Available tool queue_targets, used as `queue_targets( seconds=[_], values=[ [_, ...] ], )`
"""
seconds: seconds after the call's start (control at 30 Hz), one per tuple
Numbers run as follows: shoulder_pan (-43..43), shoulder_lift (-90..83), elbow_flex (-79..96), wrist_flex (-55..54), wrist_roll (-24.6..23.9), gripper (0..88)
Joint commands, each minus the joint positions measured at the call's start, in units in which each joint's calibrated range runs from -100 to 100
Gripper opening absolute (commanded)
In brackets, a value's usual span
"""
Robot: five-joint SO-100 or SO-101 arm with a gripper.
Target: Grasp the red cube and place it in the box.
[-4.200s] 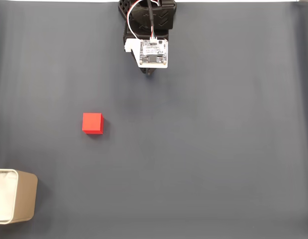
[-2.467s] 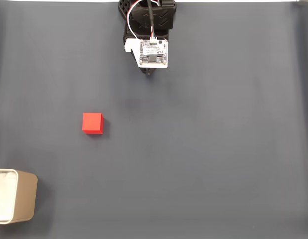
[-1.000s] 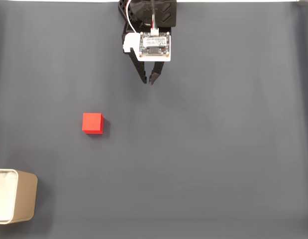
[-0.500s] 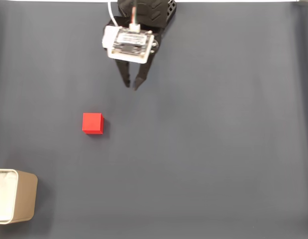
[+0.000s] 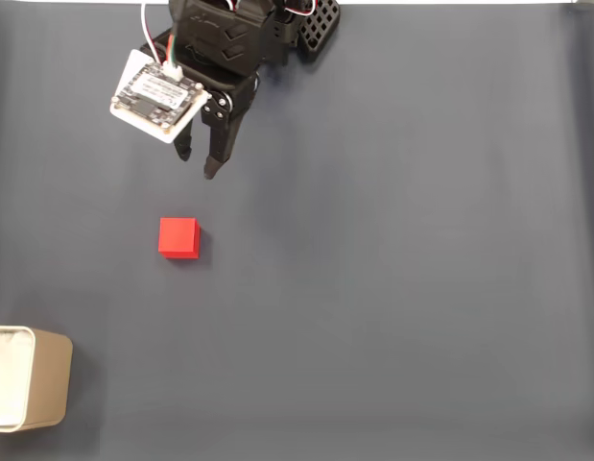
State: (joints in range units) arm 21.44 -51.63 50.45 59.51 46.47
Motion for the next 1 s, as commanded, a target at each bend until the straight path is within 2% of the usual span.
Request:
queue_targets(
  seconds=[0.0,0.33,0.63,0.97],
  values=[
    [1.36,0.94,-3.65,-0.33,-0.49,11.2],
    [1.36,5.35,-6.47,-1.06,0.10,17.2],
    [1.57,10.29,-7.66,-5.90,0.29,28.1],
    [2.85,16.36,-7.66,-13.28,0.78,33.0]
  ],
)
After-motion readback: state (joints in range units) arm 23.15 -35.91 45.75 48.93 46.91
